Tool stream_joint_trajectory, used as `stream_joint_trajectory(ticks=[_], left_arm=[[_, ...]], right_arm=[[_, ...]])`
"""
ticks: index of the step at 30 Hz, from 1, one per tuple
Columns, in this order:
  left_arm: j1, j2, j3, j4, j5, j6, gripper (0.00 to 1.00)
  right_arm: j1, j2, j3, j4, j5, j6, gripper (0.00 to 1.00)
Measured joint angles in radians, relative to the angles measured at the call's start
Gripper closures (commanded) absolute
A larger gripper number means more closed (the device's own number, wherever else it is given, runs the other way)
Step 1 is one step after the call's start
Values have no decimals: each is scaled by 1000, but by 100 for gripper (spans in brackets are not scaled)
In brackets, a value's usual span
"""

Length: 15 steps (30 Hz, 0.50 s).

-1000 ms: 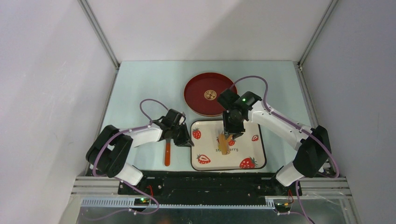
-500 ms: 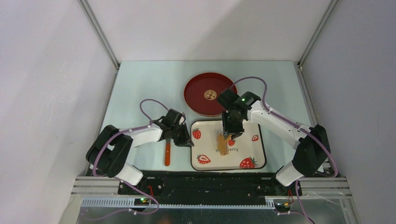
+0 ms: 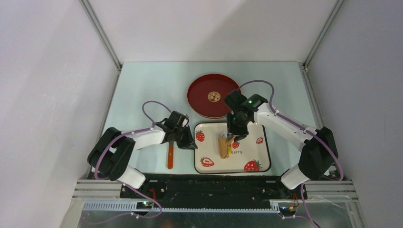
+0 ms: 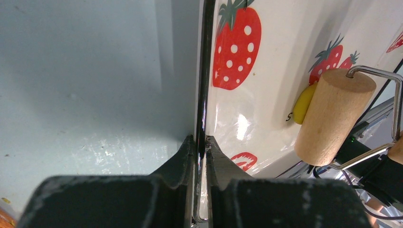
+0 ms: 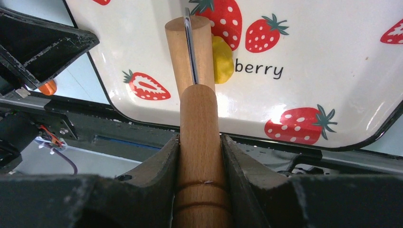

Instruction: Roll out the dumpling wrappers from the dough

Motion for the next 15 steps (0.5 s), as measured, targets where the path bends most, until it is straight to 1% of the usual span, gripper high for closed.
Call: stream_joint_trajectory(ticks=[6, 15], left_arm=[[0, 0, 0, 0, 0, 0, 100], [0, 0, 0, 0, 0, -1, 100]], right_arm=[[-36, -31, -44, 30, -28, 0, 100], [-39, -35, -53, 39, -30, -1, 100]])
